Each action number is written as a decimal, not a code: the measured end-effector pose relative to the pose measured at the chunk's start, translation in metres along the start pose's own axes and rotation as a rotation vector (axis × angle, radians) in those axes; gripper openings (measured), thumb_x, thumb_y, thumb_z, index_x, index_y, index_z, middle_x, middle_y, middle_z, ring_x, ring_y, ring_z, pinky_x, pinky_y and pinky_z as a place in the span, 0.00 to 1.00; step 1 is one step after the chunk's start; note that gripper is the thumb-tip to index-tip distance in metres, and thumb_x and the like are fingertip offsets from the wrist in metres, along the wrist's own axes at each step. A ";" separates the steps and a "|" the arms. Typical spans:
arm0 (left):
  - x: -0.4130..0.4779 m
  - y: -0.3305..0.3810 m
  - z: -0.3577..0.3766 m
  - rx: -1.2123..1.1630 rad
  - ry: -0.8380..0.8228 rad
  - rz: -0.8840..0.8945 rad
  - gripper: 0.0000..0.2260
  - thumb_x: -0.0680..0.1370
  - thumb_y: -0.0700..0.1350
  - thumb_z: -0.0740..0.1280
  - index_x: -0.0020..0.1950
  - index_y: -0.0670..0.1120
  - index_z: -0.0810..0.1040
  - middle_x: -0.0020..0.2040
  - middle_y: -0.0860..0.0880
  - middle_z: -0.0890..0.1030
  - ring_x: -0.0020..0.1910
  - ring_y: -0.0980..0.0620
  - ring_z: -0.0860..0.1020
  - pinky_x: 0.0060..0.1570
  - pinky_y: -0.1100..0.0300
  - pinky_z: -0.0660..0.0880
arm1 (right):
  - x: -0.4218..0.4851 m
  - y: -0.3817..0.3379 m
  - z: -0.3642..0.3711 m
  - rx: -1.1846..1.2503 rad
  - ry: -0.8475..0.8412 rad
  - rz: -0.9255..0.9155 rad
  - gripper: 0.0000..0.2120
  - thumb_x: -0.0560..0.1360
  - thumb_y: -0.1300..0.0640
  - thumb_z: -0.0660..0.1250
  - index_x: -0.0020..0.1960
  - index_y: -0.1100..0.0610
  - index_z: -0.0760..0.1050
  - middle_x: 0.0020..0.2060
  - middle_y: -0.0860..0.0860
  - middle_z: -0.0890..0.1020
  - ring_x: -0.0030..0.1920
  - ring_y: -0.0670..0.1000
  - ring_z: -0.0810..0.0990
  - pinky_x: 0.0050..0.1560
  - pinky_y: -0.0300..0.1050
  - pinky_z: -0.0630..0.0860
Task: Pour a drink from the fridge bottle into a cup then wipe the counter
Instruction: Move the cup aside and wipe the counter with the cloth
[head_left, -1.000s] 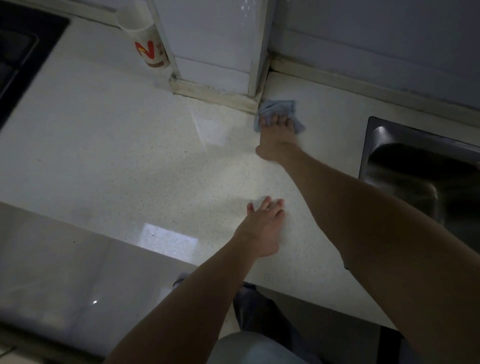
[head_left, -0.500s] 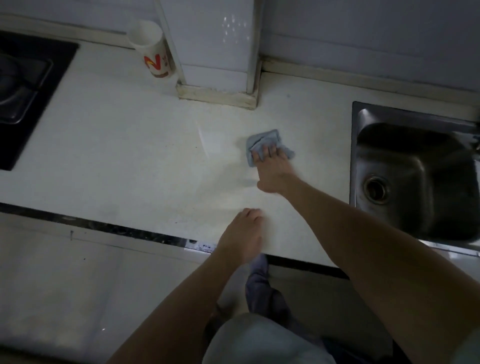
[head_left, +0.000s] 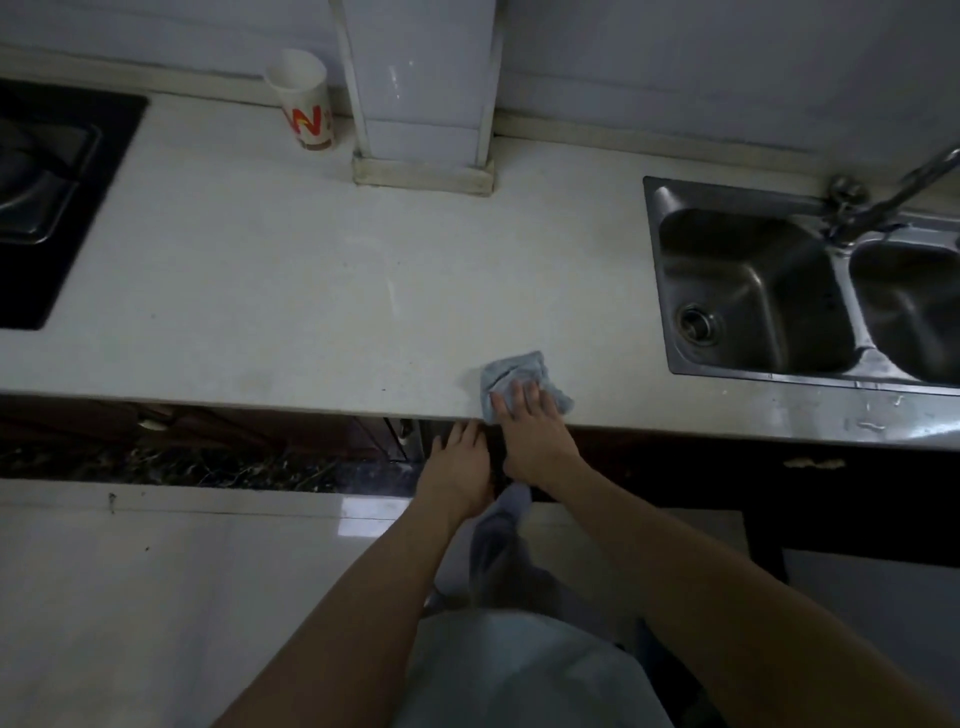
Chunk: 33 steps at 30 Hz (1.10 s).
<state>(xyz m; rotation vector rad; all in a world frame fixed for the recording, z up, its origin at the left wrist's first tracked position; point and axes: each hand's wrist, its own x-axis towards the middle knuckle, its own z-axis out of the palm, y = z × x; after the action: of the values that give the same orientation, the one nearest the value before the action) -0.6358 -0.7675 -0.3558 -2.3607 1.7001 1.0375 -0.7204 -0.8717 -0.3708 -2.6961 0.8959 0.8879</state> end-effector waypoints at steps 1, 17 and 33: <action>-0.001 0.000 0.001 0.007 -0.004 0.003 0.30 0.79 0.47 0.62 0.79 0.41 0.56 0.78 0.43 0.58 0.77 0.43 0.57 0.73 0.43 0.58 | -0.004 -0.003 0.001 0.010 0.004 0.018 0.44 0.75 0.50 0.64 0.79 0.57 0.38 0.77 0.63 0.41 0.77 0.65 0.40 0.76 0.60 0.42; 0.019 0.007 -0.028 0.080 0.004 0.057 0.22 0.79 0.46 0.62 0.71 0.42 0.66 0.69 0.43 0.70 0.67 0.45 0.68 0.68 0.49 0.65 | 0.004 -0.009 0.000 0.119 0.057 0.135 0.38 0.81 0.46 0.55 0.78 0.59 0.36 0.76 0.67 0.41 0.77 0.65 0.41 0.77 0.60 0.41; 0.118 0.043 -0.073 0.032 0.080 0.029 0.25 0.80 0.42 0.60 0.76 0.38 0.61 0.79 0.42 0.54 0.76 0.43 0.57 0.75 0.49 0.57 | 0.142 0.120 -0.101 0.033 -0.007 0.097 0.39 0.79 0.53 0.60 0.79 0.58 0.37 0.76 0.65 0.39 0.77 0.65 0.39 0.77 0.58 0.40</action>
<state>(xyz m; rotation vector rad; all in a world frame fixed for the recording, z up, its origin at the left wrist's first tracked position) -0.6178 -0.9112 -0.3489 -2.3955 1.7683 0.9245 -0.6513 -1.0712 -0.3687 -2.6396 1.0383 0.8925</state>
